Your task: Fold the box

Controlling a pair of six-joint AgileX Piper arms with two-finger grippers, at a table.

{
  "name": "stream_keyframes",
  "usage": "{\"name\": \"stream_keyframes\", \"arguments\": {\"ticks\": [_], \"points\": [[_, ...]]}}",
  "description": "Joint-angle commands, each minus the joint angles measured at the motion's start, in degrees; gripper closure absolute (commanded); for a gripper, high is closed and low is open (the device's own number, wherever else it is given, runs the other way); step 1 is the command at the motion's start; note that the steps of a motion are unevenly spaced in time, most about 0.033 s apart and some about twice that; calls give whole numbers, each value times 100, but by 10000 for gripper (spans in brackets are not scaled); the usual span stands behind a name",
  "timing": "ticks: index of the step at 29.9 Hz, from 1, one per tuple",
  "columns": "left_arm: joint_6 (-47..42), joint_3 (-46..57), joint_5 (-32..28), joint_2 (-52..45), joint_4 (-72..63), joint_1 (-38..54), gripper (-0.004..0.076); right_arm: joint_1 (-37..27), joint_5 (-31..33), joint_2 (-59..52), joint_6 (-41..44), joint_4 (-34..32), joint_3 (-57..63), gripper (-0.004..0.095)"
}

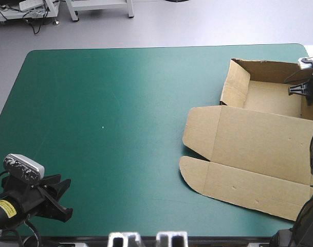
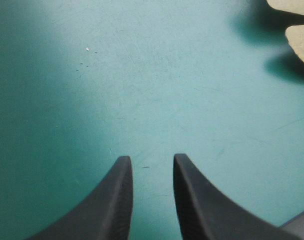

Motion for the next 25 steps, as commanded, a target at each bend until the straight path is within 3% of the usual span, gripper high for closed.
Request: {"name": "stream_keyframes", "arguments": {"ticks": [1, 12, 16, 19, 23, 25], "points": [[-7, -119, -349, 60, 178, 14, 520, -30, 112, -263, -173, -113, -168, 532], [311, -119, -349, 60, 818, 14, 520, -30, 112, -950, -173, -163, -191, 513], [311, -119, -349, 60, 818, 14, 520, -30, 112, -1539, -146, 329, -191, 516], [311, -119, -349, 60, 818, 14, 539, -30, 115, -2103, -74, 1087, -179, 635], [311, -43, -458, 52, 986, 14, 634, 31, 126, -2930, -270, 2140, -171, 935], [311, 102, -555, 52, 1016, 14, 691, 234, 126, -3323, -299, 2144, -157, 915]]}}
